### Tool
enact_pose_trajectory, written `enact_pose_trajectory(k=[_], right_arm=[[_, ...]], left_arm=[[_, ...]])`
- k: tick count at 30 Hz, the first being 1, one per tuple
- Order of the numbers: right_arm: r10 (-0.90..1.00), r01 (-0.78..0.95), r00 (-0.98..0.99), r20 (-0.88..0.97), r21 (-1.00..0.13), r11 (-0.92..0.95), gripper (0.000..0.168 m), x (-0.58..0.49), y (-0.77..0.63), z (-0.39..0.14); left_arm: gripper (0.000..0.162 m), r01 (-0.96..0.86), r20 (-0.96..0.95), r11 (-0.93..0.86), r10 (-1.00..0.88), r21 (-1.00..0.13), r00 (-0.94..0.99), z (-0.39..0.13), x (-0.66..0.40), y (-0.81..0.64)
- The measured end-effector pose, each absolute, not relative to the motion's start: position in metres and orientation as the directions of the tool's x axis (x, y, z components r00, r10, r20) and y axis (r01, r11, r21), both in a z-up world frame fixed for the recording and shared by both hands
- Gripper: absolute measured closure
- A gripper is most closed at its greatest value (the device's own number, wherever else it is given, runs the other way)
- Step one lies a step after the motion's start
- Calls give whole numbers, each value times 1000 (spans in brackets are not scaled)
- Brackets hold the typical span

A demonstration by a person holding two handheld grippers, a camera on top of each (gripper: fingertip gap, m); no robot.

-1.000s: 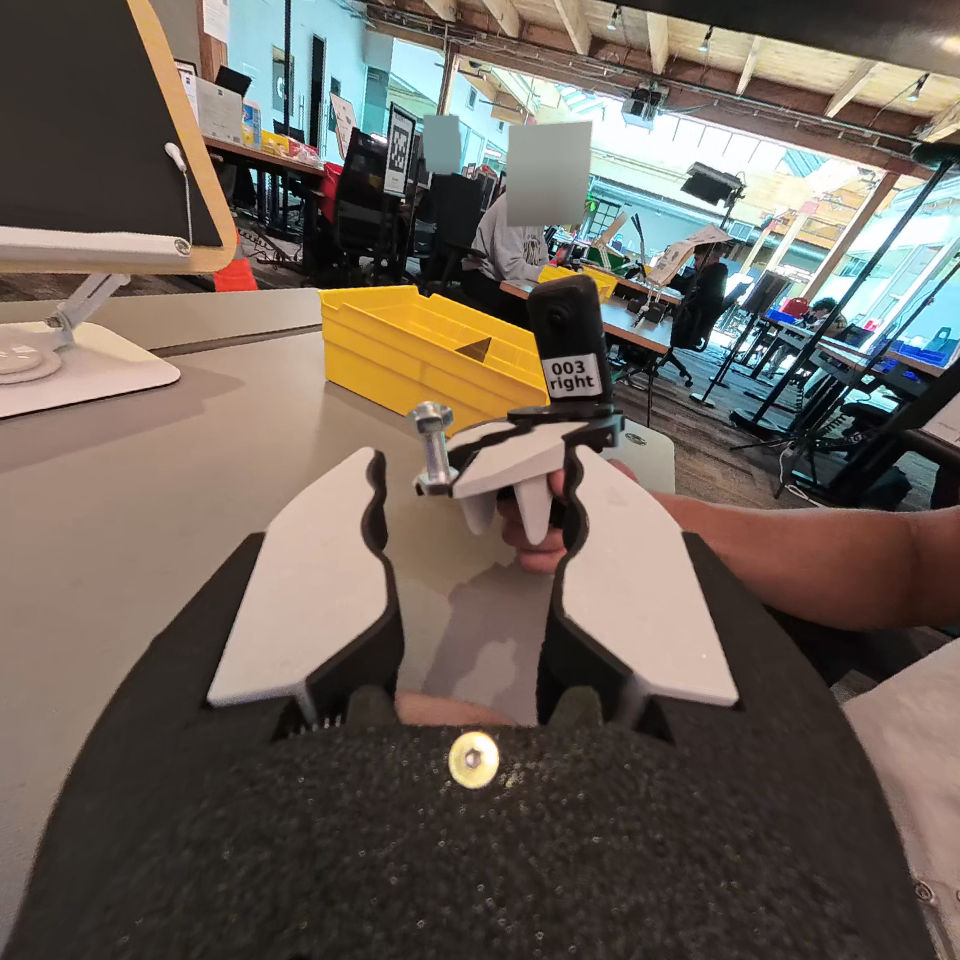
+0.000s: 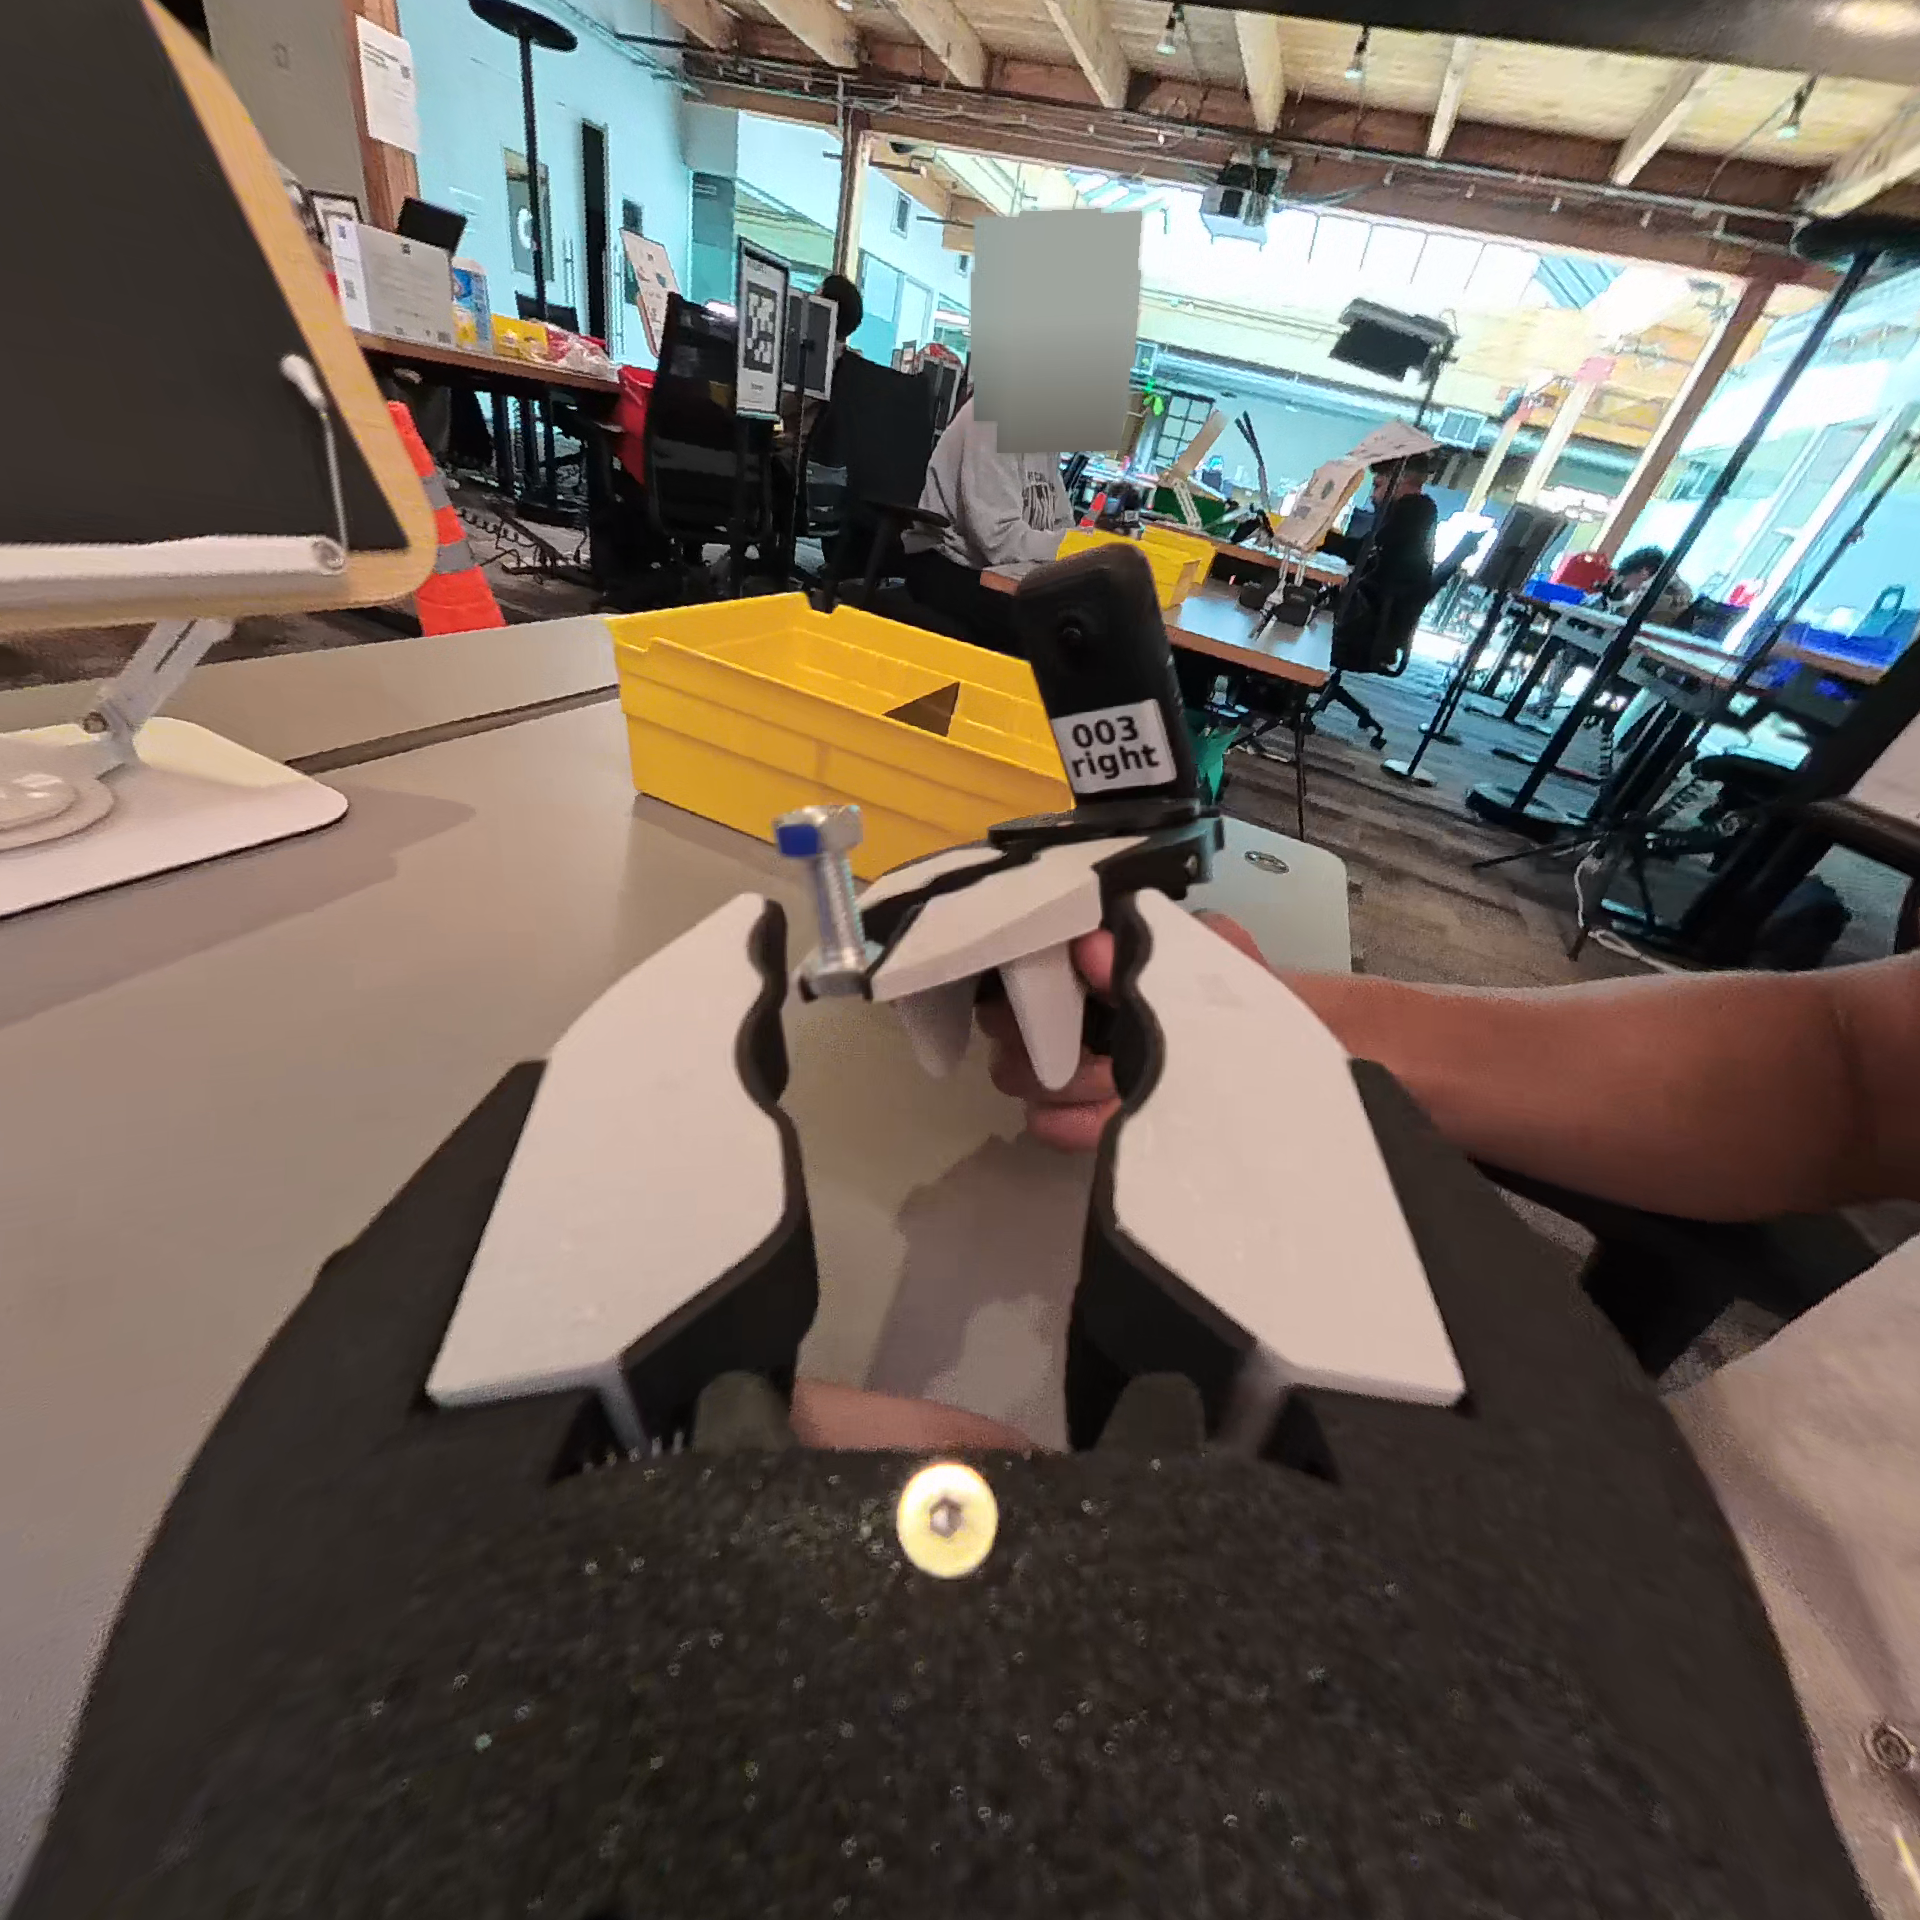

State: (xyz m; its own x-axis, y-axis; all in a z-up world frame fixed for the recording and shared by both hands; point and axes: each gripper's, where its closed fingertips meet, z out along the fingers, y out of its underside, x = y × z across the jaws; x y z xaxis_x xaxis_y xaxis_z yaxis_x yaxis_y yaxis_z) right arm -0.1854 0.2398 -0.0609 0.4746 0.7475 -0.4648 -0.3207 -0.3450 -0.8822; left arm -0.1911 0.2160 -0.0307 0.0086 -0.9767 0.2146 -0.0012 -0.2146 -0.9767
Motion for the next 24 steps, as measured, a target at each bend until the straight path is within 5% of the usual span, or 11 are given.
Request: enact_pose_trajectory(k=[5,16,24], right_arm=[[784,-269,437,-441,-896,-353,151,-206,228,-63],[759,-287,483,-437,-898,-335,151,-190,236,-61],[819,-131,456,-349,-936,-326,151,-227,221,-74]], left_arm=[[92,-24,234,-234,-972,-972,10,-37,-186,215],[101,7,244,-244,-970,-970,12,-30,-191,219],[100,-35,246,-245,-968,-969,-36,-37,-185,208]])
